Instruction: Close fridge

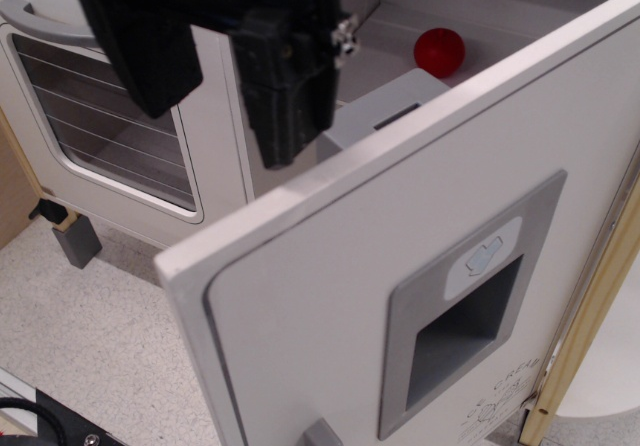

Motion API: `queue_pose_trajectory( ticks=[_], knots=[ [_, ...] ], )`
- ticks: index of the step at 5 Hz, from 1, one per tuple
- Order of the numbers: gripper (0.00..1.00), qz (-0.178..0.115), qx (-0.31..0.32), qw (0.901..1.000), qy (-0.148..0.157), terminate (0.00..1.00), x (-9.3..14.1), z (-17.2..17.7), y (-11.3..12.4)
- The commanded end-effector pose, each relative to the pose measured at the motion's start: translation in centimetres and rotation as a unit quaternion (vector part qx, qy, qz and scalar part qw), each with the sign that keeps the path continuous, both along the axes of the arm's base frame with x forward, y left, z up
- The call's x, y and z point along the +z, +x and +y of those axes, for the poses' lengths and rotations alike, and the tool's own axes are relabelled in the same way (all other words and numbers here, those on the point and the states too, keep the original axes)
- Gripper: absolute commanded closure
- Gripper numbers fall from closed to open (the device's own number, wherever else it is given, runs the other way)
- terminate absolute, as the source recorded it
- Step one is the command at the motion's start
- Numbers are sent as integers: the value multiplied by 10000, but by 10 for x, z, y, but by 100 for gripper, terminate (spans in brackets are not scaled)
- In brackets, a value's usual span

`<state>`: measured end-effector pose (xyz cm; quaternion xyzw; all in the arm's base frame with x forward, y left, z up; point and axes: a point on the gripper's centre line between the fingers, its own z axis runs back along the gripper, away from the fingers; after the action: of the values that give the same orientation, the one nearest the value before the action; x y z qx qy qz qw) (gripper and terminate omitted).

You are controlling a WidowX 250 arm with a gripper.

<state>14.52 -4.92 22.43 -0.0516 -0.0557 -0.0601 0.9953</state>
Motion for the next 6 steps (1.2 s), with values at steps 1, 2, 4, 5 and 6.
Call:
queue_pose_trajectory(
  ticks=[1, 2, 4, 5, 6],
  knots=[
    [0, -87, -354, 9993, -32, 0, 0, -12, -13],
    [0, -6, -380, 9991, 189, 0, -10, -21, -13],
    [0, -133, -120, 9993, 337, 0, -9, -10, 2],
    [0, -273, 40, 9985, 482, 0, -9, -1, 18],
    [0, -322, 222, 9978, 529, 0, -8, 9, 35]
  ],
)
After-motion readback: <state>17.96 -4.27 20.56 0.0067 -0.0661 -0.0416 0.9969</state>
